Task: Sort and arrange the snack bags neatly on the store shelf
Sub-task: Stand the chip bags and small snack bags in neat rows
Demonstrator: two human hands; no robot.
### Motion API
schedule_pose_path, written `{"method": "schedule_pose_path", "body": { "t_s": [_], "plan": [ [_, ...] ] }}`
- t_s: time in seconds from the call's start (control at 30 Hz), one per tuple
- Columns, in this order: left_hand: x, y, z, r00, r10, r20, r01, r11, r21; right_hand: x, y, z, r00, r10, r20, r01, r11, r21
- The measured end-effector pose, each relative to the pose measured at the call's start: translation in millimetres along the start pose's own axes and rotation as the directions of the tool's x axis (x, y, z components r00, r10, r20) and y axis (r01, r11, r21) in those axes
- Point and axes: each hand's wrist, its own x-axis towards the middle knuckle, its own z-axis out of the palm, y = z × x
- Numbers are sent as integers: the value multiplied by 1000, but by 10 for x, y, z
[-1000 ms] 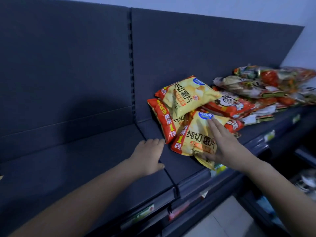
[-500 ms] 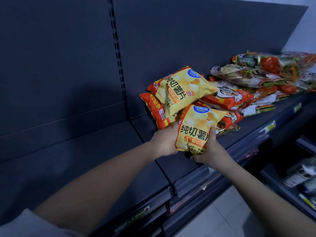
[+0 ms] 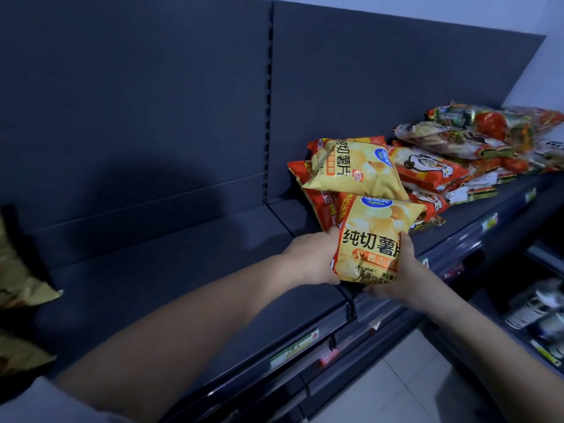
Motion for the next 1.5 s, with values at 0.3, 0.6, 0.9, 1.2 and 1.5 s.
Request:
{"method": "schedule_pose_path", "body": {
  "t_s": [0.3, 0.6, 0.9, 1.2, 1.5],
  "plan": [
    [-997, -590, -293, 990, -127, -62, 129, 991, 34, -309, -773, 661, 988, -141, 66, 143, 989, -30],
    [-1866, -1358, -356, 734, -564, -378, 509, 826, -244, -7, -1594, 1520, 788, -603, 127, 605, 796, 28],
    [-1920, -1739, -53, 400, -783, -477, 702, 596, -389, 473, -1878, 2045, 605, -781, 155, 793, 609, -26],
    [-1756, -1930, 45, 242, -807, -539, 850, 444, -283, 939, -2100, 2427, 571, -809, 140, 818, 576, -6],
    [-1983, -2042, -4, 147, -891, -429, 801, 362, -477, 759, -2263, 2670, 566, -810, 155, 807, 583, 99]
  ]
}}
